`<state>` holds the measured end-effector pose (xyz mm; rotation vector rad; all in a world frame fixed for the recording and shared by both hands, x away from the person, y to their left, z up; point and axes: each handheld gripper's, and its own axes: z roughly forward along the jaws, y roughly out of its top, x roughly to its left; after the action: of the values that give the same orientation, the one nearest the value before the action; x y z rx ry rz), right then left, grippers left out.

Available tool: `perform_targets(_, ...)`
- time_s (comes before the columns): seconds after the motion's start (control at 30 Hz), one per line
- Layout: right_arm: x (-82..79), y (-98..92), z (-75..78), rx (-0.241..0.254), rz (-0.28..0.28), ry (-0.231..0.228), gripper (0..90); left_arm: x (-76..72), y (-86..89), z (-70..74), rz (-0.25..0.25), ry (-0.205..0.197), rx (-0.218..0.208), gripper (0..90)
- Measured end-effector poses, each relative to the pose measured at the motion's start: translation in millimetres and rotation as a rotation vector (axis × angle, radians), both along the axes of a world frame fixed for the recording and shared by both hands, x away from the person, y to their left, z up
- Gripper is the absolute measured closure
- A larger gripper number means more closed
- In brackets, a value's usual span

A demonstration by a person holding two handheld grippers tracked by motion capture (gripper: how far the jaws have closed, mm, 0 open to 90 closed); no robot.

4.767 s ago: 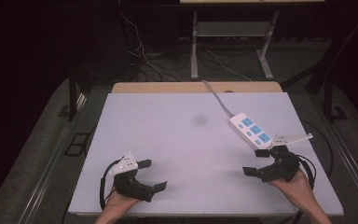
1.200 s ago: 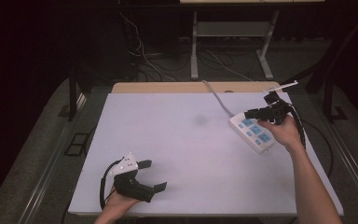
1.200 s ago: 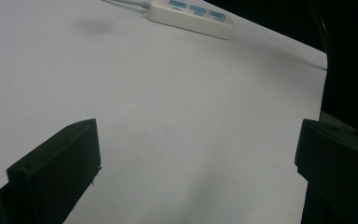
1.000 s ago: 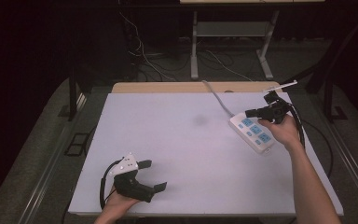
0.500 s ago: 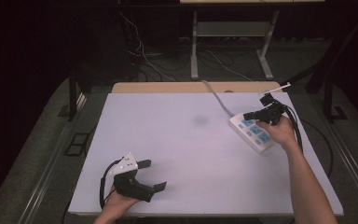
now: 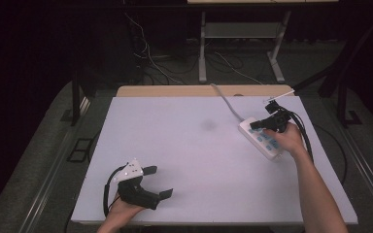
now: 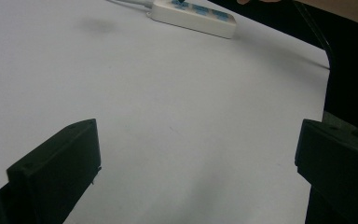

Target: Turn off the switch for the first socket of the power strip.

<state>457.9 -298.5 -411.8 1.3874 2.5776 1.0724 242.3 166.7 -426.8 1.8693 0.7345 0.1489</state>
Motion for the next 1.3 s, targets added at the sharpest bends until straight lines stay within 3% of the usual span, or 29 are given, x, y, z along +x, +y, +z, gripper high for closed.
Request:
perform_targets(0.23, 1.0, 2.2, -4.9, -0.015, 0.008, 0.018, 89.6, 0.7, 0.9, -0.2, 0.001, 0.002, 0.002, 0.0)
perform_targets(0.4, 0.7, 4.5, -4.4, -0.033, 0.021, 0.003, 89.7, 1.1, 1.4, -0.2, 0.001, 0.001, 0.004, 0.0)
perform_targets(0.57, 0.0, 4.3, -4.9, -0.026, 0.003, 0.010, 90.0, 0.5, 0.9, 0.0, 0.000, 0.002, 0.006, 0.0)
perform_targets(0.77, -1.6, 7.2, -3.8, -0.044, 0.007, 0.015, 90.0, 0.2, 0.2, 1.2, 0.010, -0.018, 0.003, 0.0)
perform_targets(1.0, -4.6, 15.1, -1.6, -0.115, 0.022, -0.020, 90.0, 1.0, 2.7, 1.3, 0.022, -0.014, -0.001, 0.0)
perform_targets(1.3, -3.3, 12.4, -2.4, -0.093, 0.014, -0.005, 90.0, 1.0, 2.3, 0.2, 0.014, -0.009, 0.005, 0.0)
